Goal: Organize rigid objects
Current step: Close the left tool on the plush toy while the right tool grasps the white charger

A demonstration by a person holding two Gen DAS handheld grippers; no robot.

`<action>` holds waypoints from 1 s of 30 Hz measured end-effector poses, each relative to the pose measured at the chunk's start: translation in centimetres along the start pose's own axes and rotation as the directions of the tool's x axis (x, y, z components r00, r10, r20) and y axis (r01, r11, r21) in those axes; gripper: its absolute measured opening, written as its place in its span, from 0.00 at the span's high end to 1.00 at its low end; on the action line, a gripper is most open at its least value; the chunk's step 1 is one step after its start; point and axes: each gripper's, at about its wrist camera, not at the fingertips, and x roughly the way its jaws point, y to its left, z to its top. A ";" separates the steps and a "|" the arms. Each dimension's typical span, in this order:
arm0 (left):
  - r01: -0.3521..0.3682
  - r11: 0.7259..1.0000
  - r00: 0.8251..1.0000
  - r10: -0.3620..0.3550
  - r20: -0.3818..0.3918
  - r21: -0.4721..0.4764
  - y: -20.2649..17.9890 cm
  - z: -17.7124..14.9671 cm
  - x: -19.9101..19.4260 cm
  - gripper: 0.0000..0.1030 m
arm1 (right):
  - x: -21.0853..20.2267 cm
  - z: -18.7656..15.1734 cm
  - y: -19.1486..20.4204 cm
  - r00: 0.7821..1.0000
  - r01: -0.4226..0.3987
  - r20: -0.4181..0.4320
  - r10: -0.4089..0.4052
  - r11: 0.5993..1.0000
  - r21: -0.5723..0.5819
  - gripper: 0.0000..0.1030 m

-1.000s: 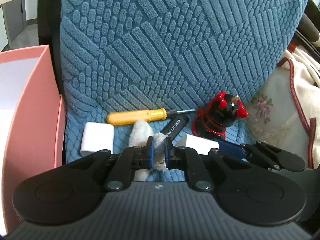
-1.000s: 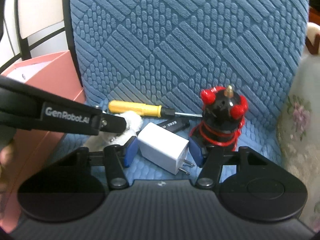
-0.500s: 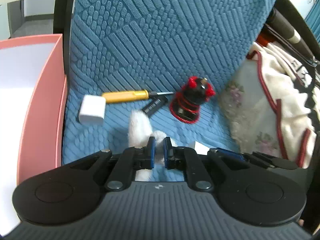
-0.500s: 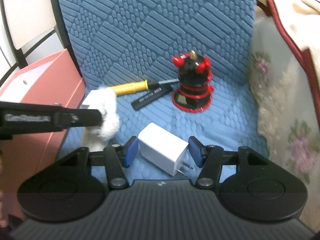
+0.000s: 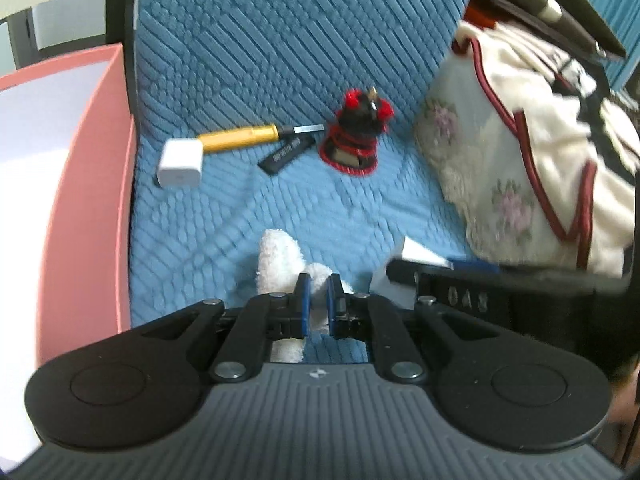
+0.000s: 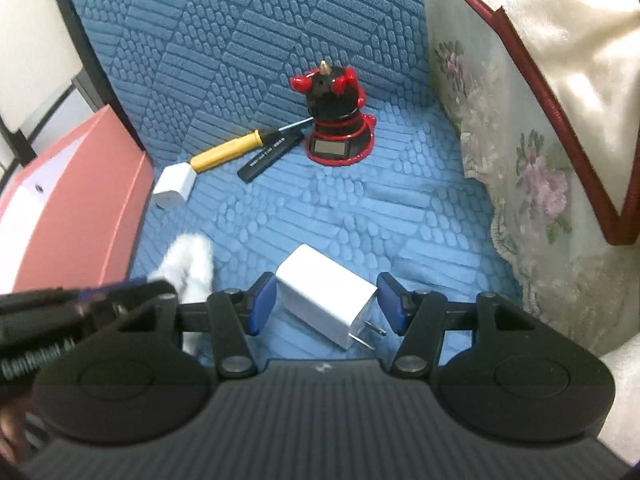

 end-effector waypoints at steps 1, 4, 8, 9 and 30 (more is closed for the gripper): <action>0.000 1.000 1.000 0.000 -0.010 0.008 -0.2 -0.3 0.3 0.90 | 0.0 0.0 0.0 1.000 0.009 -0.002 -0.009 1.000 -0.002 0.43; -0.014 1.000 1.000 0.015 -0.026 0.021 -0.6 -0.7 0.9 0.83 | 0.2 0.3 -0.4 1.000 -0.005 -0.008 0.005 1.000 0.017 0.43; -0.044 0.998 0.998 0.046 -0.039 0.044 -0.8 -0.9 1.1 0.31 | 0.5 0.5 -0.9 0.999 -0.028 -0.015 0.029 0.999 0.039 0.42; -0.048 0.997 0.998 0.050 -0.036 0.053 -0.9 -1.0 1.1 0.30 | 0.6 0.5 -1.0 0.999 -0.035 -0.020 0.036 0.998 0.050 0.42; -0.019 0.995 0.997 0.026 -0.075 0.095 -2.3 -2.6 5.0 0.30 | 3.3 1.7 -1.9 0.995 -0.083 -0.053 0.089 0.991 0.109 0.42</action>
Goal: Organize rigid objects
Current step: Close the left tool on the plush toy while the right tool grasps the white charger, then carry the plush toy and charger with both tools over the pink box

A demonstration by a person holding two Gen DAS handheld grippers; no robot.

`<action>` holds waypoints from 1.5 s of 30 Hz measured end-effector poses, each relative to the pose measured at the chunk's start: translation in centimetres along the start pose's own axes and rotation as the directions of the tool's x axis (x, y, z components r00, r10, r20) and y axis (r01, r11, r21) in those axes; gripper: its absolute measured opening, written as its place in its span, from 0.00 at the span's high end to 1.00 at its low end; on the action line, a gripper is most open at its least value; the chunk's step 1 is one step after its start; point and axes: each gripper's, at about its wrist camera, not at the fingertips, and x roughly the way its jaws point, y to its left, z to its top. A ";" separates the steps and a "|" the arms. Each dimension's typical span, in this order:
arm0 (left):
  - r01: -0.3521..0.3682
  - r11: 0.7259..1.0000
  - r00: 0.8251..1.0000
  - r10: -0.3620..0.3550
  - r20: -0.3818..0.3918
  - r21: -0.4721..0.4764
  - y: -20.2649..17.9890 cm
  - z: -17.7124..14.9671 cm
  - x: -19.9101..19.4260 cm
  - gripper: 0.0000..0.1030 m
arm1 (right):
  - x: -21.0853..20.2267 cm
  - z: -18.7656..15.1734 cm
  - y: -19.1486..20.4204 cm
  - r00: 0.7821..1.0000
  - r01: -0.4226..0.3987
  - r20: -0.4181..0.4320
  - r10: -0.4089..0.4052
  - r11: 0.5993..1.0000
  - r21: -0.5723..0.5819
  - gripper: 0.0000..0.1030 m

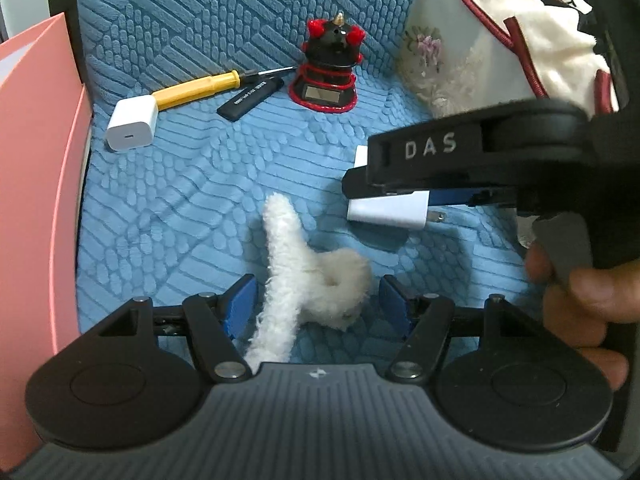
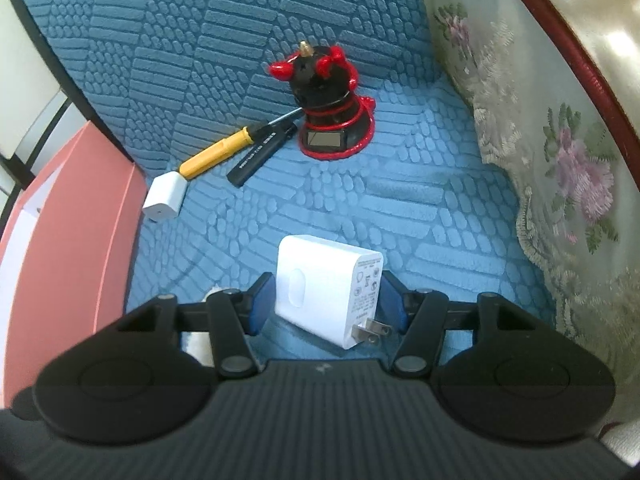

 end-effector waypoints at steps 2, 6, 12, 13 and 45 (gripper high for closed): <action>-0.009 1.000 1.000 0.009 0.005 -0.012 0.0 0.0 0.5 0.32 | -0.1 0.1 -0.2 1.000 0.000 0.001 0.000 1.000 0.007 0.43; -0.026 0.999 0.999 0.028 0.033 -0.042 0.2 0.2 0.8 0.44 | -0.5 0.3 -0.4 1.000 -0.009 0.015 0.009 1.000 0.015 0.52; -0.004 0.995 0.999 0.009 0.045 -0.101 1.1 0.2 0.2 0.49 | -0.5 0.5 -0.5 1.000 -0.019 0.024 0.019 1.000 0.011 0.56; -0.005 0.994 0.999 0.010 0.047 -0.105 1.2 0.2 0.0 0.49 | -0.4 0.5 -0.5 0.999 -0.020 0.027 0.020 1.000 0.008 0.56; 0.000 0.981 0.991 0.026 0.132 -0.194 3.7 0.4 -6.0 0.49 | -3.2 -0.7 1.0 0.996 -0.018 0.091 0.026 0.996 -0.085 0.69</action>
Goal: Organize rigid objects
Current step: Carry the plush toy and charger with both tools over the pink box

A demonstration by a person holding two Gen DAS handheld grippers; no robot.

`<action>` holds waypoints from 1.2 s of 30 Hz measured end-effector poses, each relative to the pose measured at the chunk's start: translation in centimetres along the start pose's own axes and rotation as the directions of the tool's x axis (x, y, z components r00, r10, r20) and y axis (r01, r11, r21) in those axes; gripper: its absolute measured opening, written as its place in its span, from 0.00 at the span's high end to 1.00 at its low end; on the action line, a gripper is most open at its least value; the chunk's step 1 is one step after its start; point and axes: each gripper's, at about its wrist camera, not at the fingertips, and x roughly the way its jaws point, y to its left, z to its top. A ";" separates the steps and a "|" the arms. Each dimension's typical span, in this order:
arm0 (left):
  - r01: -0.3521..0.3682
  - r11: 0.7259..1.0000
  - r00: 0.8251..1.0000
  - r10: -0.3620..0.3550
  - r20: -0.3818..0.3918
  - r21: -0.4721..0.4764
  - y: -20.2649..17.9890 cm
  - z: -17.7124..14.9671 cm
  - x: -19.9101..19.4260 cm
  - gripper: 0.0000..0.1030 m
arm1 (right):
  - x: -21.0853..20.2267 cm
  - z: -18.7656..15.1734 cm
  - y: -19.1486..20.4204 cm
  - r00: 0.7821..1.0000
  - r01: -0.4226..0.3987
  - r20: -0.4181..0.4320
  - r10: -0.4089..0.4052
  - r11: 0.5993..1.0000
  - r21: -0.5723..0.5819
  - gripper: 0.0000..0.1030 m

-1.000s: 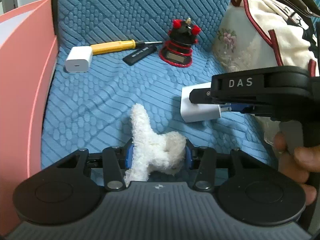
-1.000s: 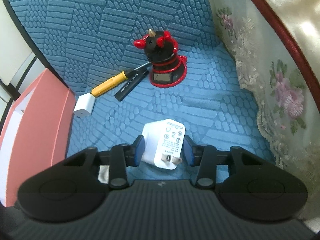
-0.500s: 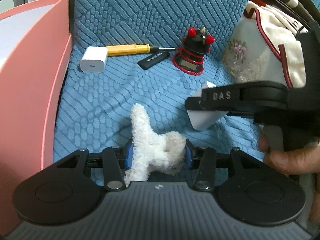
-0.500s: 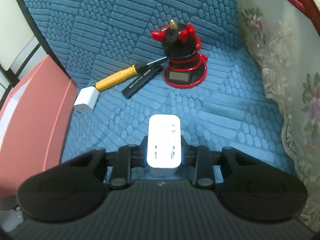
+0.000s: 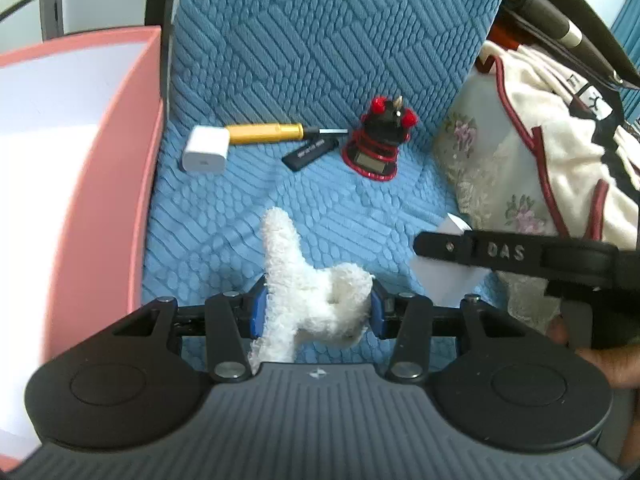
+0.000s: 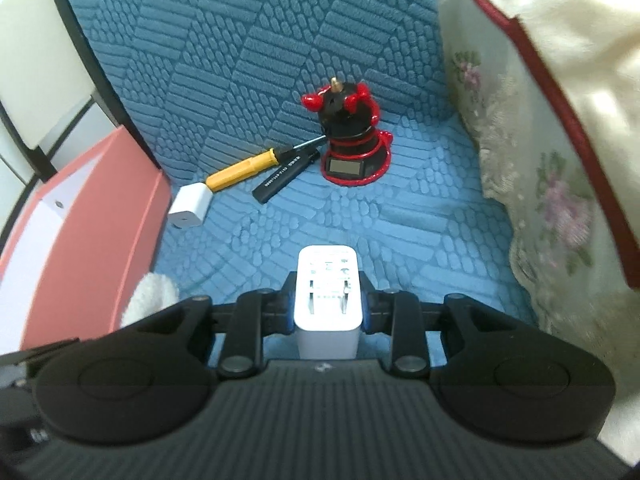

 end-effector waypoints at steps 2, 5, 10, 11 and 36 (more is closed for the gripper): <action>0.001 1.000 1.000 -0.001 0.011 -0.006 0.0 0.2 -1.0 0.49 | -1.0 -0.2 0.4 1.000 -0.007 0.010 0.007 1.000 0.002 0.69; 0.009 1.000 1.000 -0.008 0.028 -0.013 0.1 0.4 -3.0 0.49 | -2.6 -0.7 1.1 1.000 -0.005 0.023 0.006 1.000 -0.013 0.69; 0.021 0.999 0.999 -0.020 0.042 -0.034 0.2 -0.1 -5.8 0.49 | -5.4 -1.8 2.3 0.999 0.004 0.038 -0.002 0.999 -0.048 0.69; 0.023 0.999 0.999 -0.021 0.043 -0.037 0.1 -0.3 -6.2 0.49 | -6.0 -2.0 2.5 0.999 0.004 0.040 -0.002 0.999 -0.050 0.69; 0.020 0.992 0.992 -0.004 0.127 -0.123 2.0 -1.4 -18.5 0.49 | -16.3 -4.2 9.1 0.995 -0.079 0.052 0.087 0.985 -0.151 0.69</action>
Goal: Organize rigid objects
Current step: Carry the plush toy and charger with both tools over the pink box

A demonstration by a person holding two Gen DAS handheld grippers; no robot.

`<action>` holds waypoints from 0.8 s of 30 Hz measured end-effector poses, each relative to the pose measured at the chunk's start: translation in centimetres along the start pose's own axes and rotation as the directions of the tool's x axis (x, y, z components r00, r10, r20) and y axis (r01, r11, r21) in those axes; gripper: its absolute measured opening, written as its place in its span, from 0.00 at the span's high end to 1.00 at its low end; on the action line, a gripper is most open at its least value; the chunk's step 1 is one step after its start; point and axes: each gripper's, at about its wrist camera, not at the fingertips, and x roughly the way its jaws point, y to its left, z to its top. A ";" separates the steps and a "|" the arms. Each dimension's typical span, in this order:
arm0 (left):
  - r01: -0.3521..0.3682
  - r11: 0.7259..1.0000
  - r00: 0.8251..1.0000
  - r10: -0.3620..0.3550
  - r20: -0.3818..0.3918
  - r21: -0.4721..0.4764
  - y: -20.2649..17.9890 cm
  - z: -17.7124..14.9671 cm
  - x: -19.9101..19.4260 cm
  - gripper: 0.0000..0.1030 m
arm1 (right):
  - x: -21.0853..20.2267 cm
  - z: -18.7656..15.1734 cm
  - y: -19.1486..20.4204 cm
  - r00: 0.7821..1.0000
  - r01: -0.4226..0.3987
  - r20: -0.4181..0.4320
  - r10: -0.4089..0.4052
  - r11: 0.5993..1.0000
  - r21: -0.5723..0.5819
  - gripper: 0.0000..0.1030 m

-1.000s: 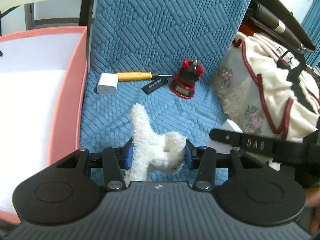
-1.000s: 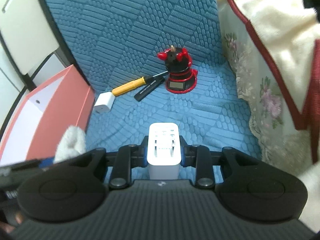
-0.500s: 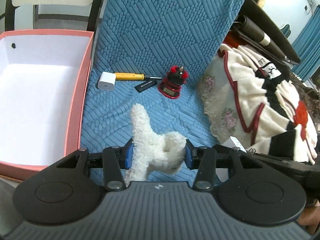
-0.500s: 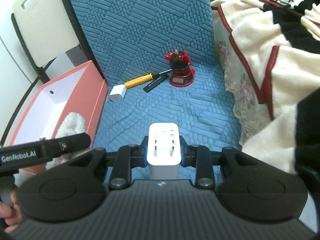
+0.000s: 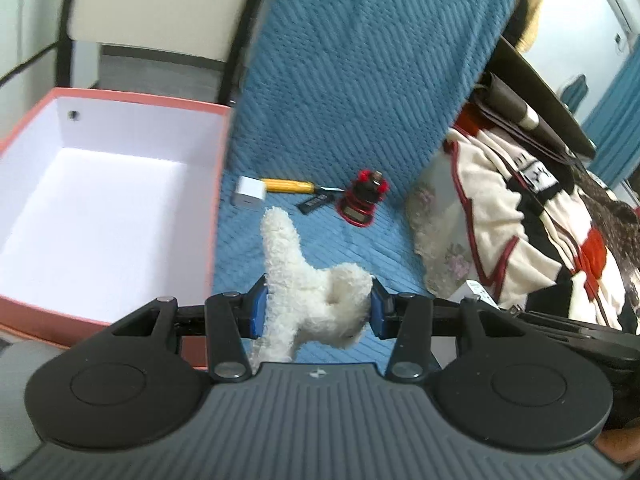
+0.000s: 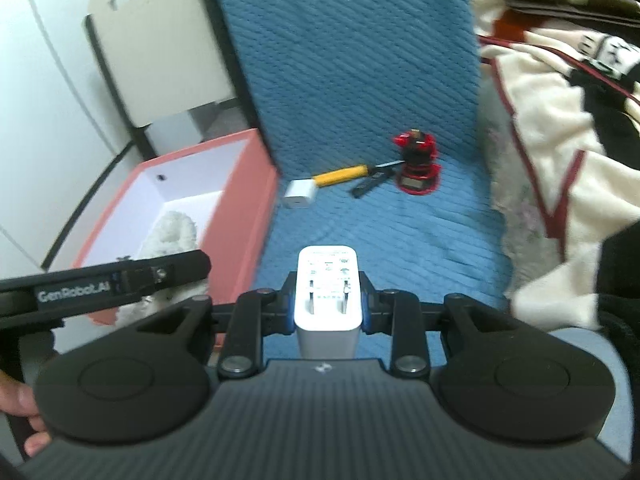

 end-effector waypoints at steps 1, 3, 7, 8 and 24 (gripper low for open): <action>-0.011 1.000 1.000 0.012 0.007 -0.008 0.6 0.0 -0.6 0.49 | 0.0 0.0 0.7 1.000 -0.013 0.000 0.013 1.000 -0.009 0.69; -0.036 0.999 0.999 0.037 0.017 -0.029 2.1 0.1 -1.7 0.49 | 0.1 -0.1 2.4 0.999 -0.047 -0.006 0.046 0.998 -0.032 0.69; -0.090 0.994 0.995 0.093 0.033 -0.065 5.1 0.1 -4.0 0.49 | 0.8 -0.2 5.6 0.992 -0.123 -0.027 0.122 0.989 -0.078 0.69; -0.106 0.991 0.993 0.109 0.039 -0.080 5.9 0.1 -4.7 0.49 | 1.0 -0.1 6.5 0.990 -0.140 -0.033 0.138 0.986 -0.088 0.69; -0.174 0.962 0.982 0.186 0.043 -0.209 16.5 2.2 -5.4 0.49 | 7.6 1.1 16.4 0.965 -0.255 -0.126 0.232 0.944 -0.212 0.69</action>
